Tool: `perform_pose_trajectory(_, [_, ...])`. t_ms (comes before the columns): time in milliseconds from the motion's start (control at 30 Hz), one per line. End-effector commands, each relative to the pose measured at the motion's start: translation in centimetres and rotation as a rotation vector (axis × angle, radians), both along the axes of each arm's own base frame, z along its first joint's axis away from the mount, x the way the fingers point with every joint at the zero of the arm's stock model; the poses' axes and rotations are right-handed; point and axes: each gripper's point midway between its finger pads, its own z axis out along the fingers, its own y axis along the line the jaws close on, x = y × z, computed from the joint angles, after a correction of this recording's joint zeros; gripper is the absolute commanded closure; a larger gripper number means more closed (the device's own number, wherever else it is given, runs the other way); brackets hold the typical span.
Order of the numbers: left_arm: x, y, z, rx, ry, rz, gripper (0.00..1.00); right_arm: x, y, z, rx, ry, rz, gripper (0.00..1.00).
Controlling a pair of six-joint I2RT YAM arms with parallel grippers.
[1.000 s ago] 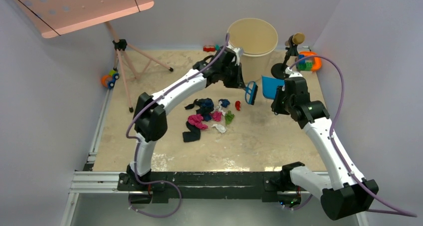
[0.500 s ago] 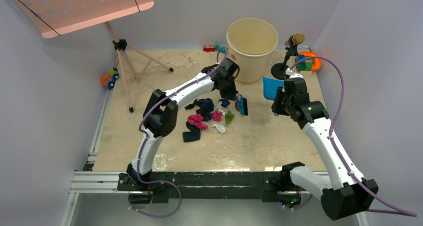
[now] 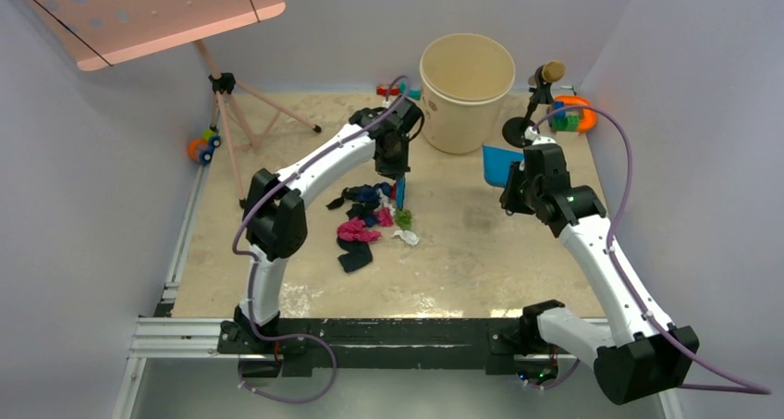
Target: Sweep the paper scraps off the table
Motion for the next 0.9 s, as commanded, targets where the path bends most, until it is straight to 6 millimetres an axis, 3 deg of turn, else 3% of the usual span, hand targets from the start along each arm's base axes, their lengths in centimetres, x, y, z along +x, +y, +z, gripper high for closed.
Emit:
perform_pose_trajectory(0, [0.9, -1.2, 9.4, -0.098, -0.228, -0.219, 1.0, 0.5, 1.7, -0.2, 0.021, -0.011, 0.09, 1.0])
perform_pose_trajectory(133, [1.9, -0.6, 13.7, -0.069, -0.352, -0.283, 1.0, -0.5, 3.9, -1.2, 0.018, 0.042, 0.185, 1.0])
perform_pose_trajectory(300, [4.7, 2.5, 15.9, 0.146, -0.517, -0.32, 1.0, -2.4, 6.3, -2.5, -0.011, 0.115, 0.281, 1.0])
perform_pose_trajectory(467, [7.1, 4.1, 14.3, 0.354, -0.558, -0.455, 1.0, -4.5, 8.3, -3.6, -0.037, 0.189, 0.362, 1.0])
perform_pose_trajectory(667, [9.0, 4.3, 9.9, 0.408, -0.418, -0.576, 1.0, -8.4, 10.7, -5.0, -0.06, 0.314, 0.455, 1.0])
perform_pose_trajectory(867, [9.1, 3.4, 6.9, 0.326, -0.341, -0.643, 1.0, -12.3, 12.1, -6.4, -0.097, 0.418, 0.538, 1.0])
